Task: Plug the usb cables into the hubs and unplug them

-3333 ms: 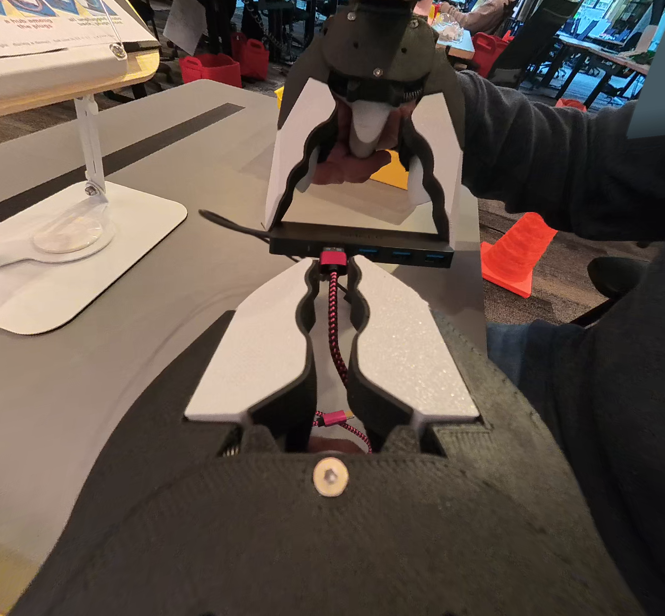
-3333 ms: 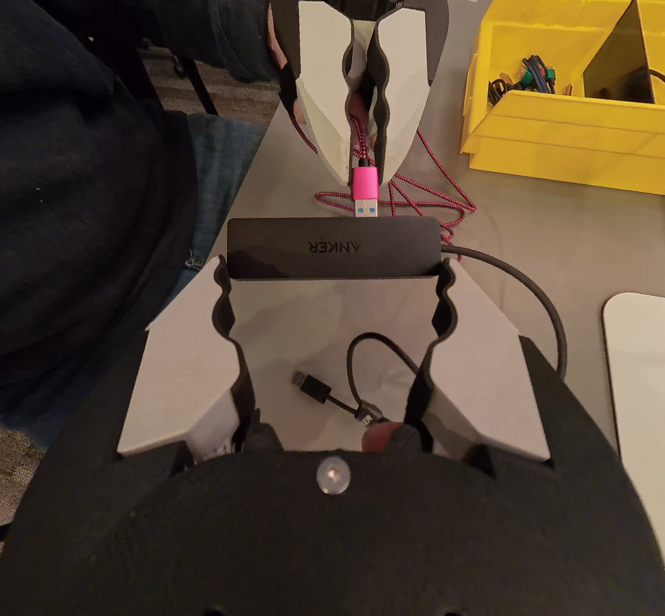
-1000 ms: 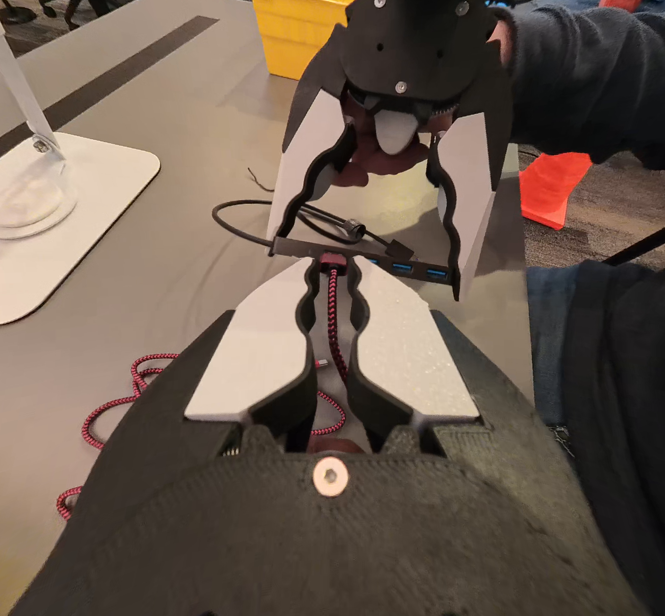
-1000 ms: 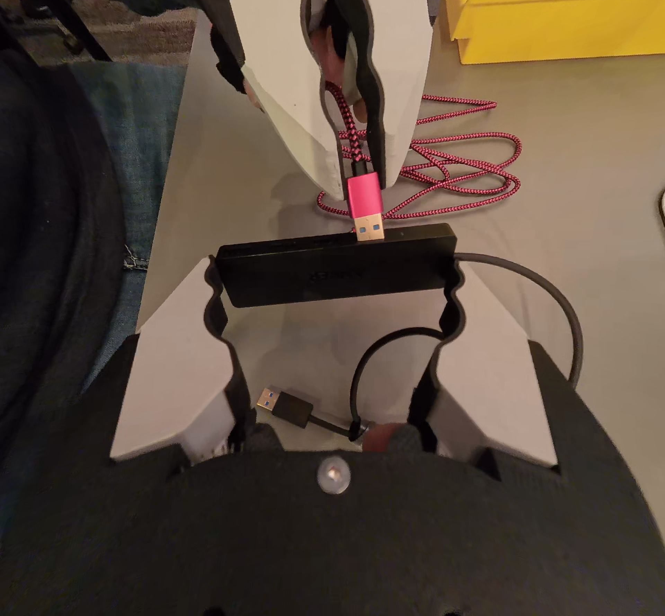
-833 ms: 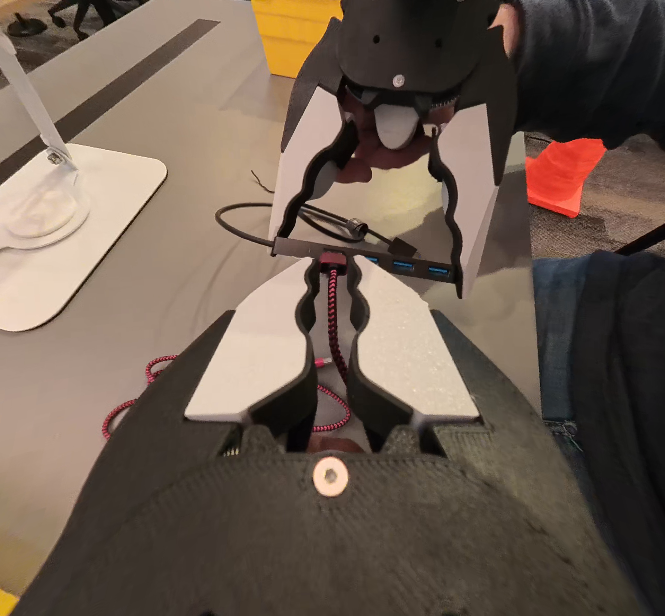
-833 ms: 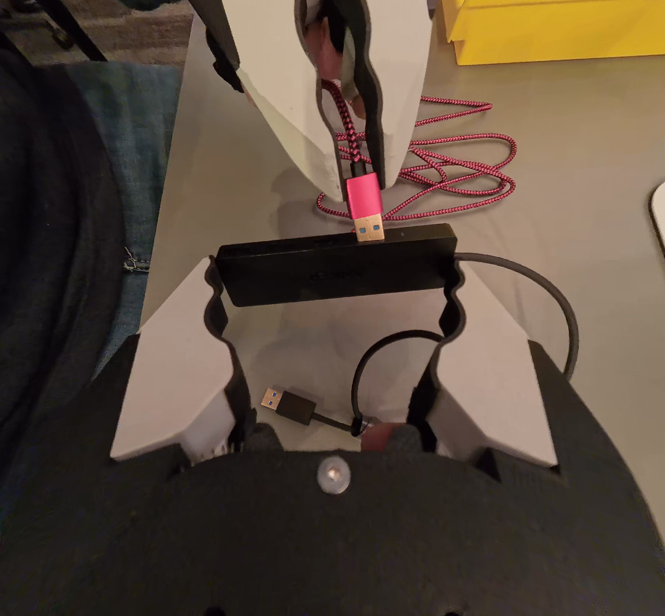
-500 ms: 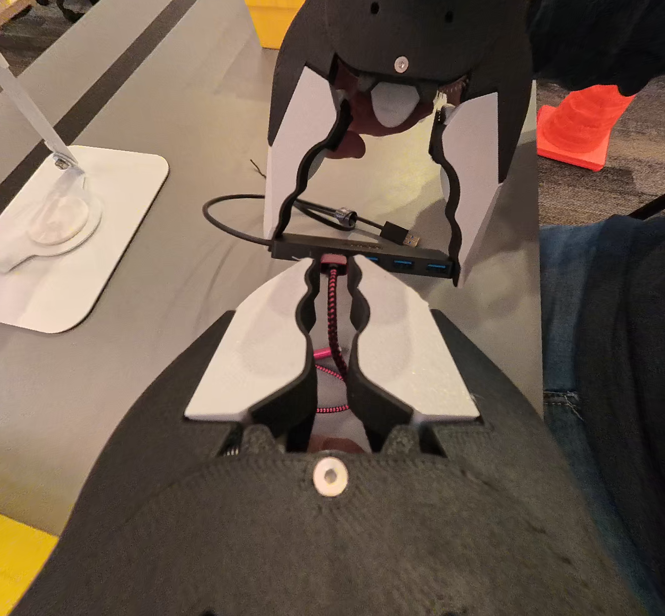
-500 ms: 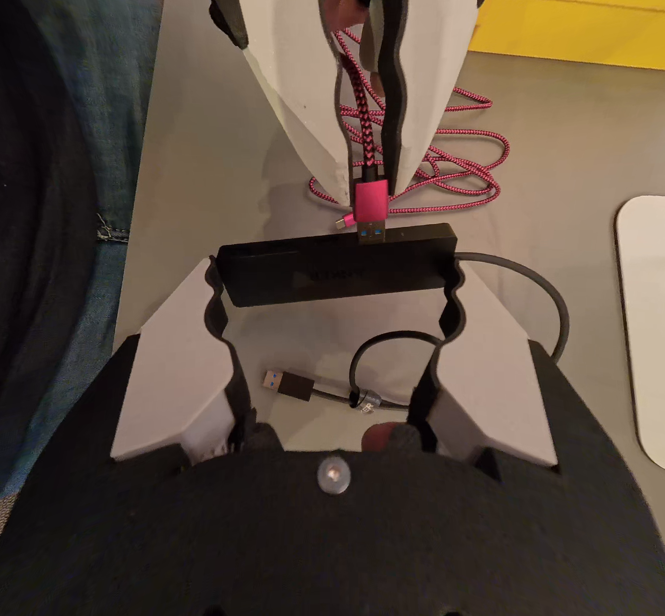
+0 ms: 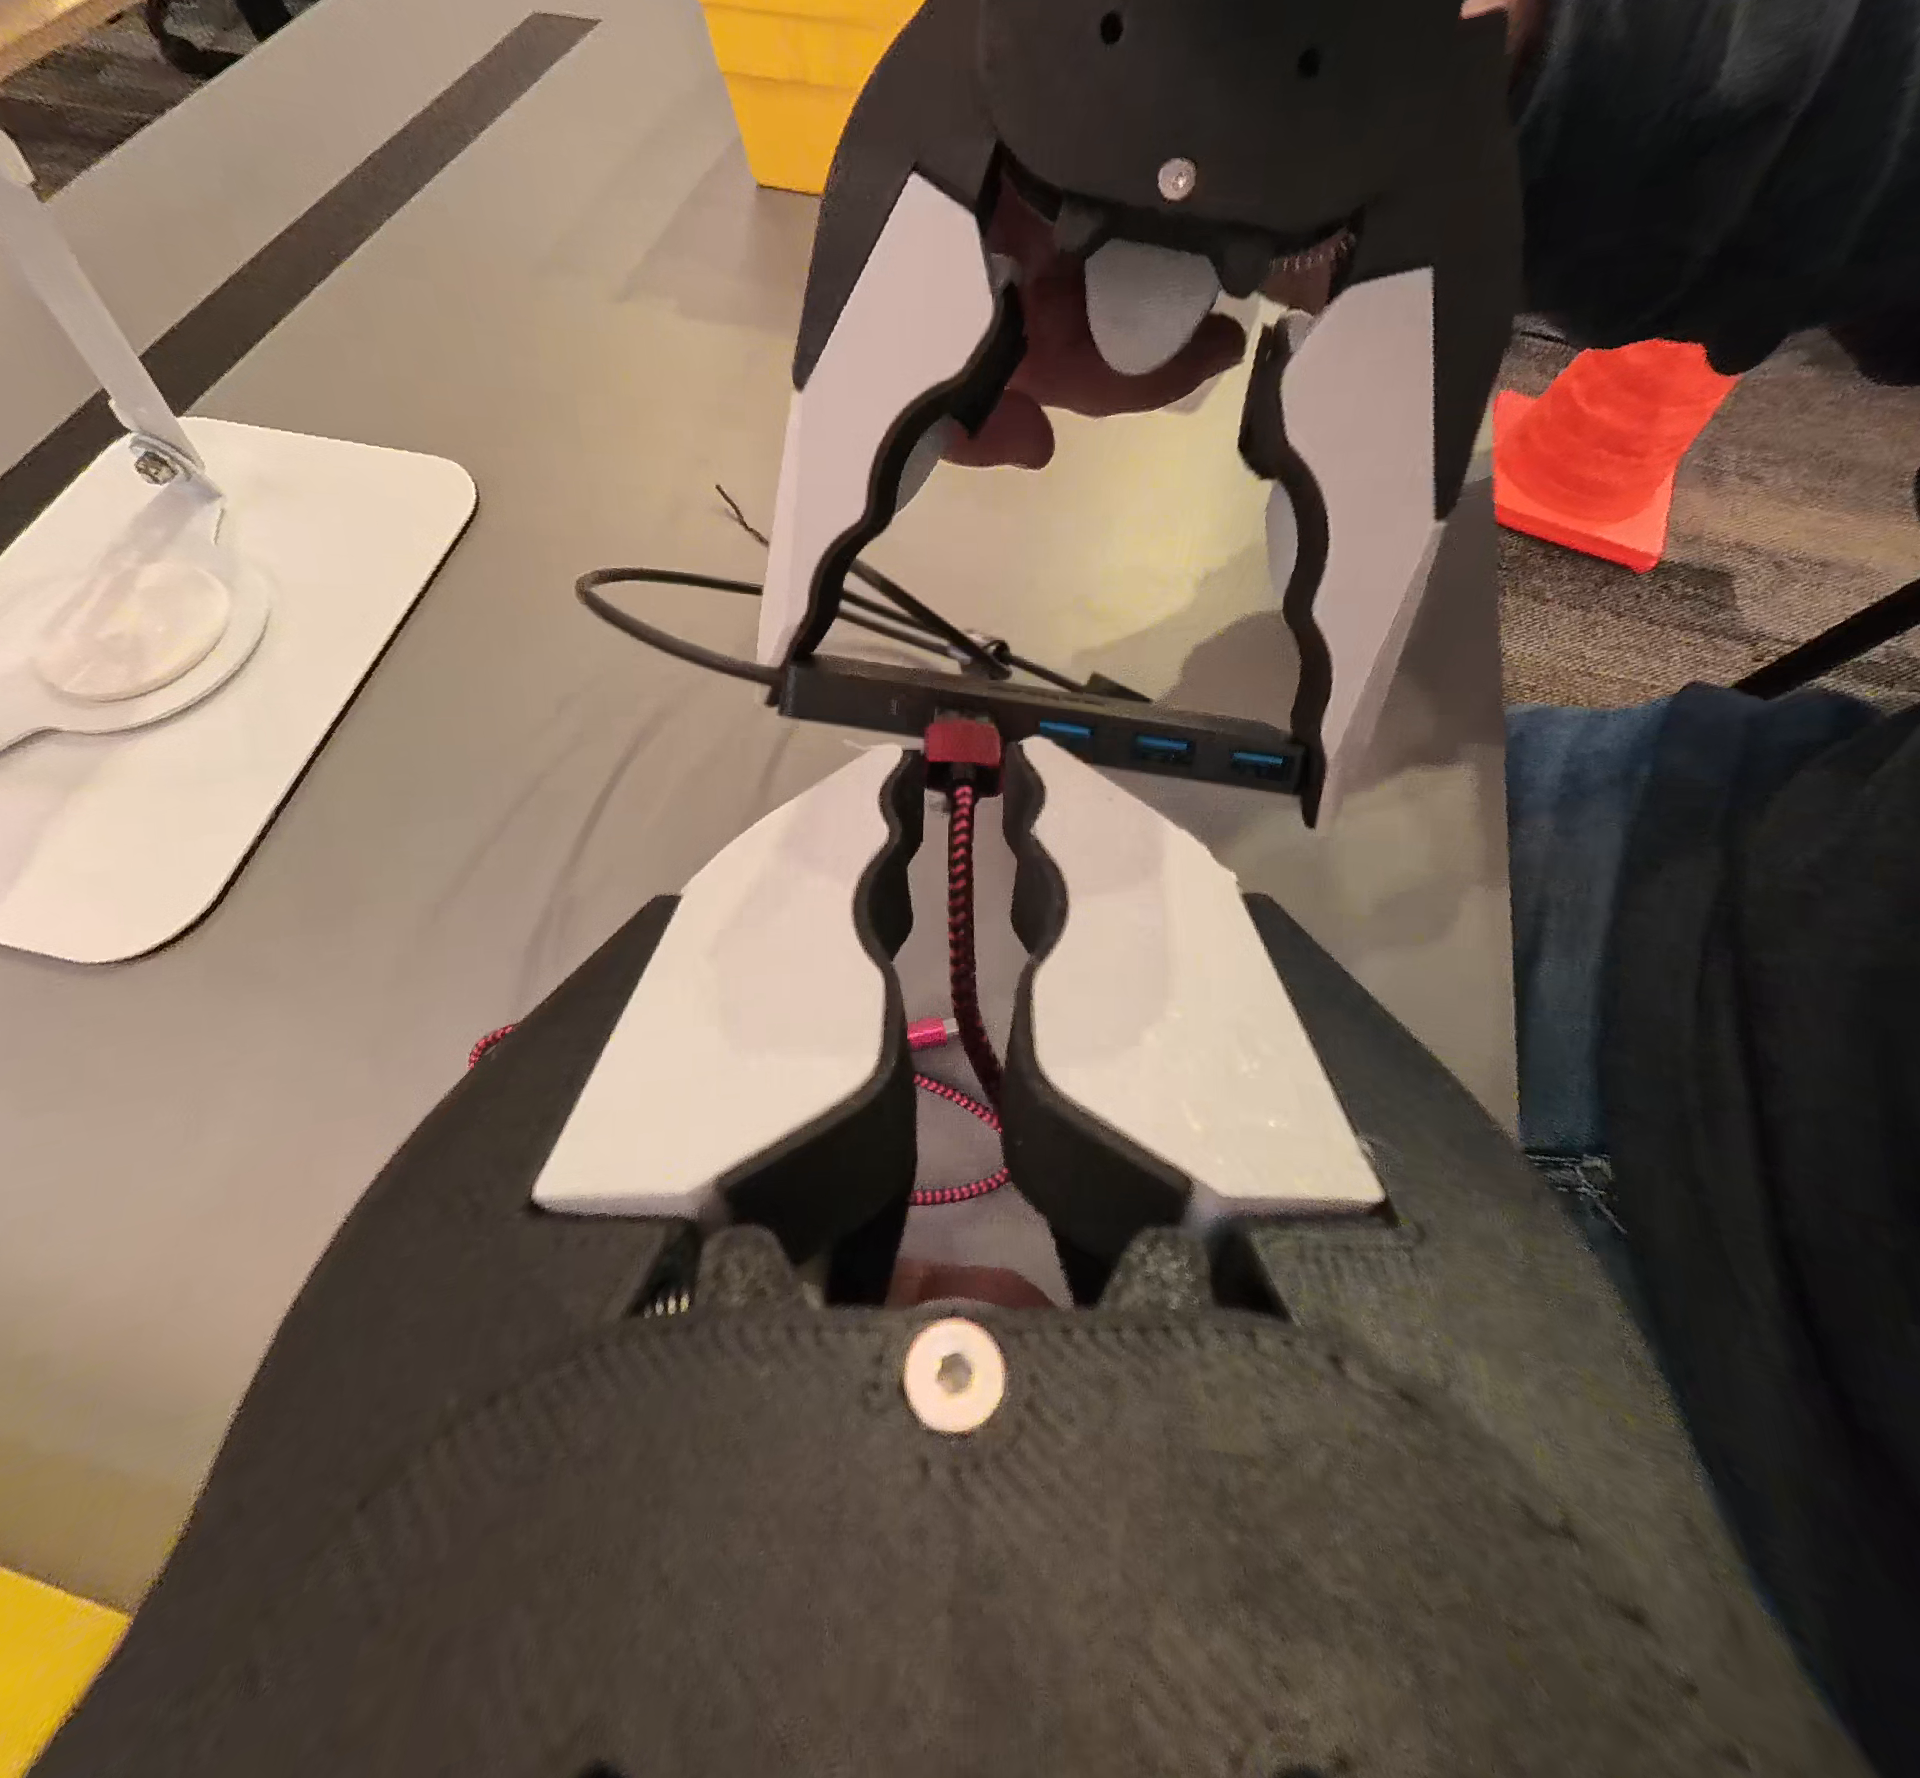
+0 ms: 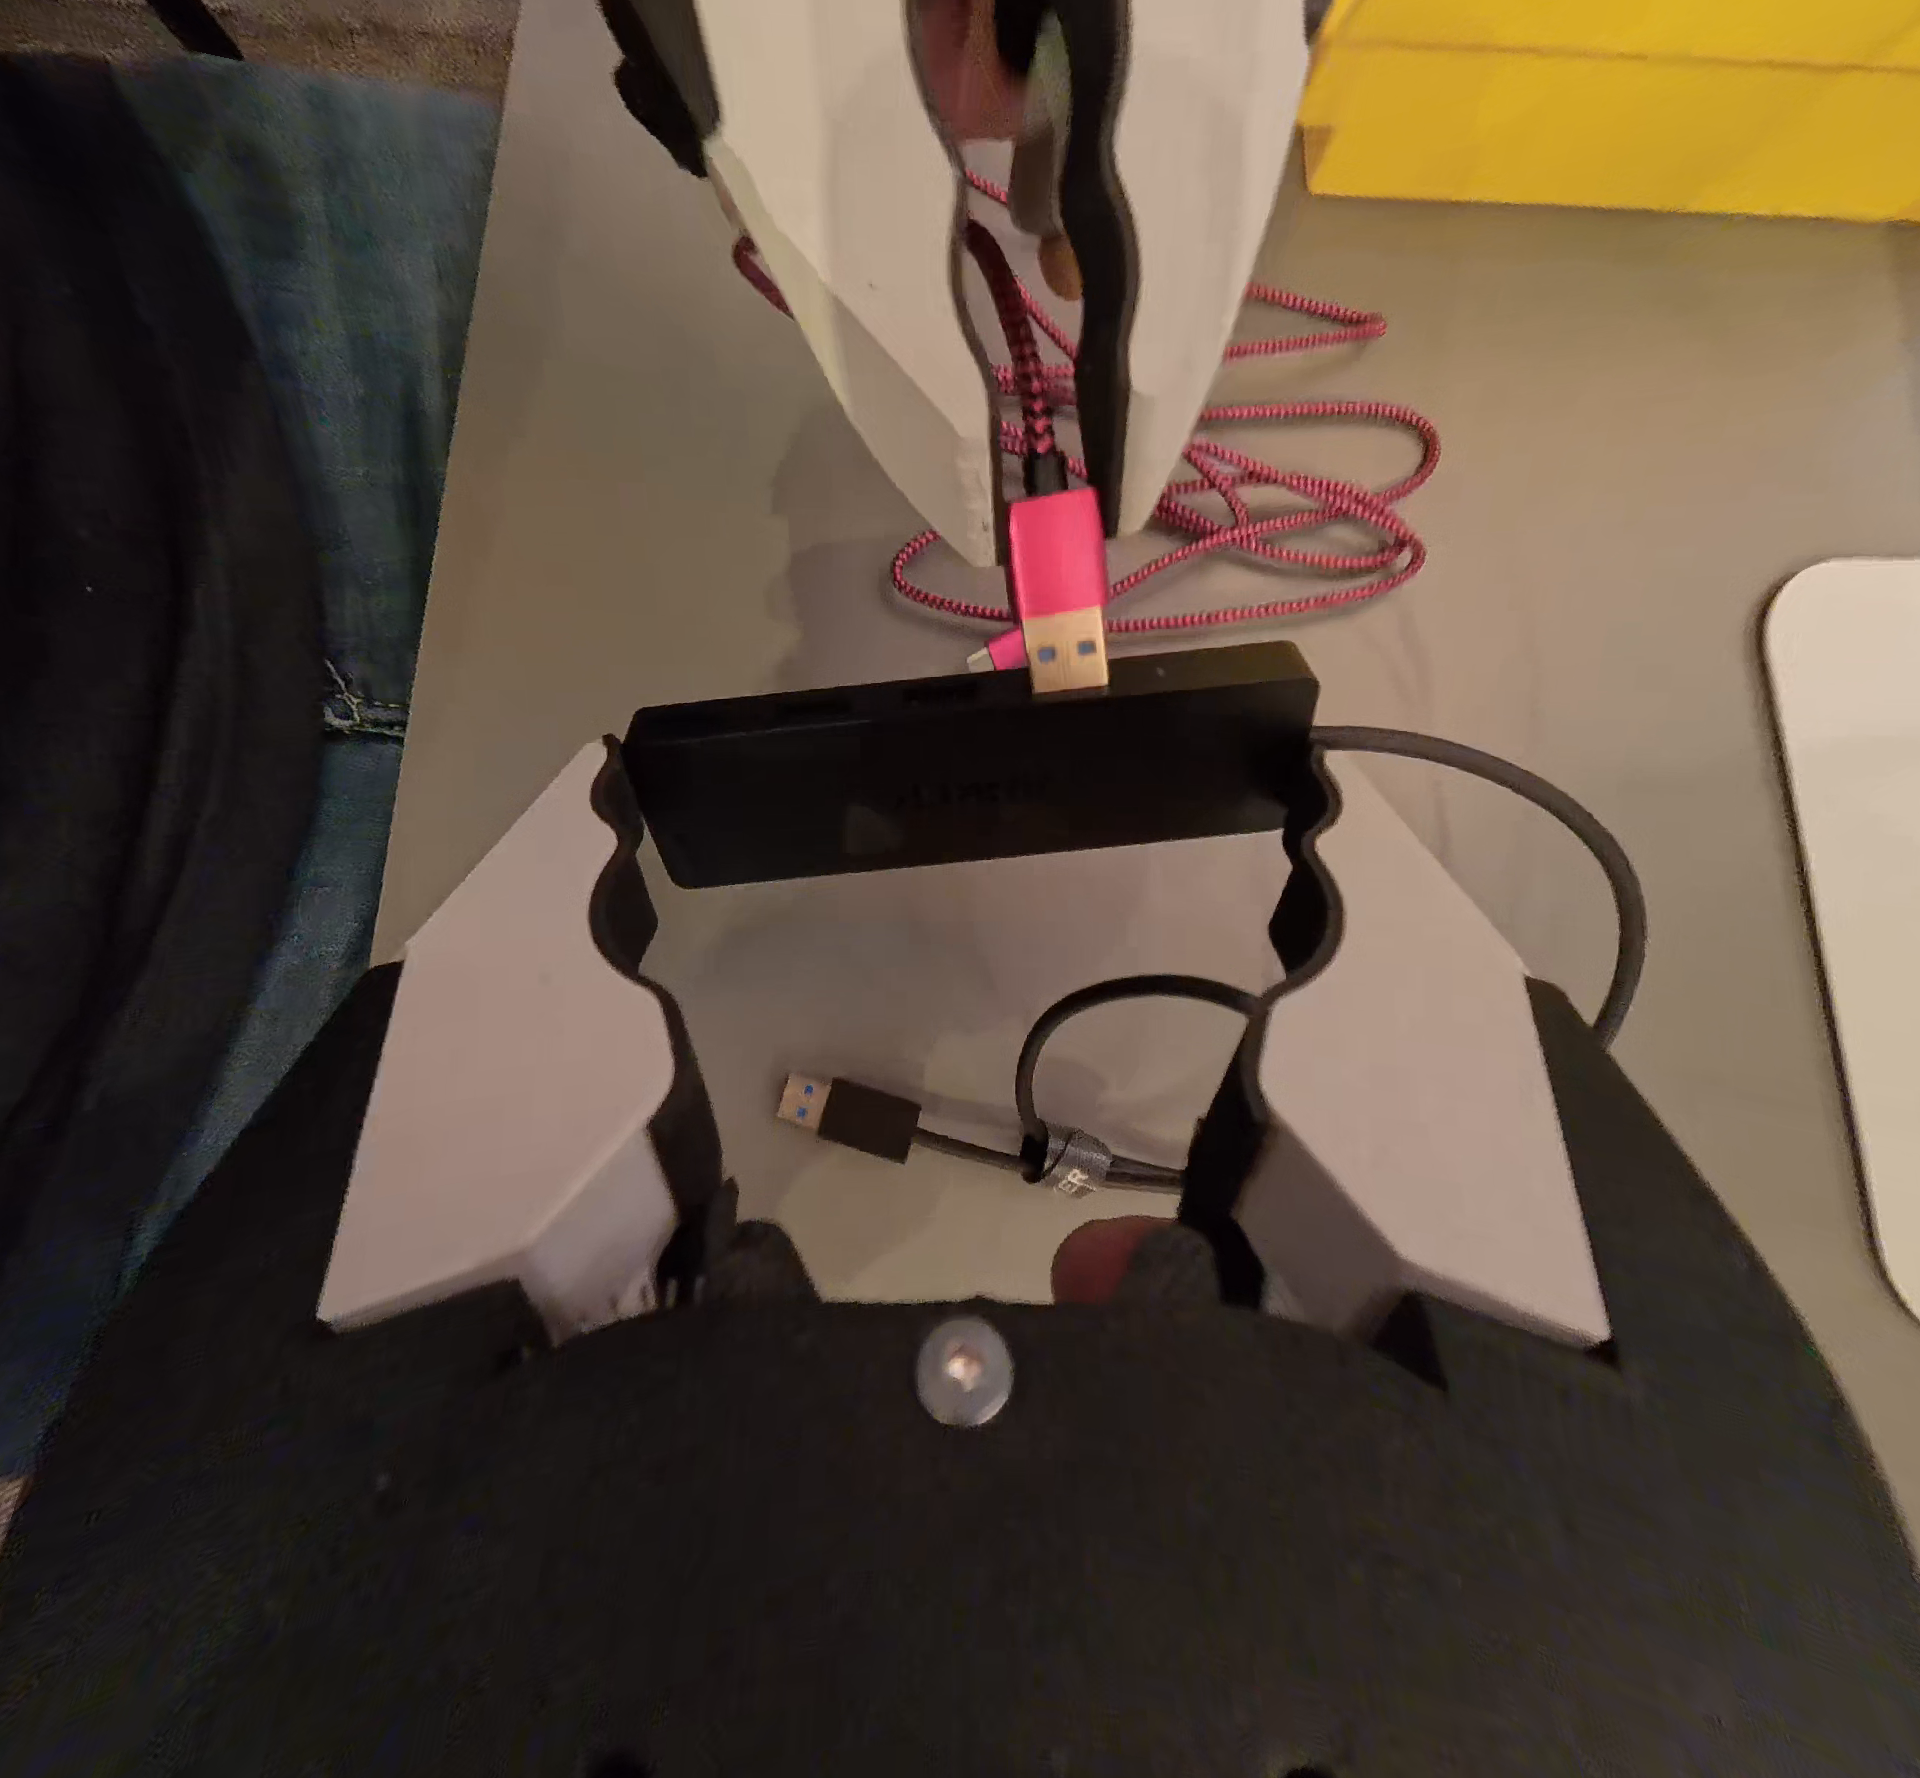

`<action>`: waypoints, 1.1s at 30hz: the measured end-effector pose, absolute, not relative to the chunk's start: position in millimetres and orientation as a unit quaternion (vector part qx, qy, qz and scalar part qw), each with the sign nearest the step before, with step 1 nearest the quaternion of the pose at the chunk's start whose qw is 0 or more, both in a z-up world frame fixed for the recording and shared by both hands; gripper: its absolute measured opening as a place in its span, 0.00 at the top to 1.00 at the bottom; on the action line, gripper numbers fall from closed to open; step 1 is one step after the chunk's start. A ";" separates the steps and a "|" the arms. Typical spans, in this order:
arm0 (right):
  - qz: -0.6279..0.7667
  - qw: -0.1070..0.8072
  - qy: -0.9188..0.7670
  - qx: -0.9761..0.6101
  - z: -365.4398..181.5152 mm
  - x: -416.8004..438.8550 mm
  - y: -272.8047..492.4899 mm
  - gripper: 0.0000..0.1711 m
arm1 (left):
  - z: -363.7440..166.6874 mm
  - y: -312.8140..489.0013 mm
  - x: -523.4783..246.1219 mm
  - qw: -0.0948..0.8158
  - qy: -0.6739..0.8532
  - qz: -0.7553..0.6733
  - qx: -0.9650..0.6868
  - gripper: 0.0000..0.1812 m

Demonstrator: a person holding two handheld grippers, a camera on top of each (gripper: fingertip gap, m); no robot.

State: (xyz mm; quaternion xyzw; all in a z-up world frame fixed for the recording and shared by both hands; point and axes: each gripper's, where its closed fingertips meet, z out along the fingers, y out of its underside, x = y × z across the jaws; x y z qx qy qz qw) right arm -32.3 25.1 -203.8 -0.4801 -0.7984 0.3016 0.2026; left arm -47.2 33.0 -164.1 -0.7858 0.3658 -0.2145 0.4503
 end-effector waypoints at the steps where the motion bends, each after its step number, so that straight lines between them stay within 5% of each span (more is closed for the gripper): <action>1: 0.300 0.197 -0.797 -0.486 -207.4 -31.1 28.1 0.29 | -165.4 34.3 -47.4 0.452 0.366 -0.209 -0.786 0.92; 20: 0.196 0.175 -0.825 -0.500 -285.7 -7.4 44.4 0.28 | -177.4 36.6 -57.4 0.463 0.301 -0.262 -0.792 0.92; 22: 0.212 0.214 -0.817 -0.492 -268.0 -7.9 47.2 0.39 | -174.4 36.9 -56.8 0.465 0.289 -0.279 -0.789 0.92; 25: 0.277 0.347 -0.777 -0.445 -205.4 -20.1 44.4 0.69 | -163.6 36.3 -51.9 0.469 0.268 -0.317 -0.779 0.92; 28: 0.262 0.467 -0.747 -0.393 -168.4 -34.6 49.8 0.74 | -152.2 36.4 -44.3 0.471 0.244 -0.364 -0.766 0.92; 33: 0.200 0.577 -0.737 -0.289 -142.1 -43.7 39.9 0.97 | -140.4 34.6 -38.8 0.470 0.207 -0.415 -0.751 0.92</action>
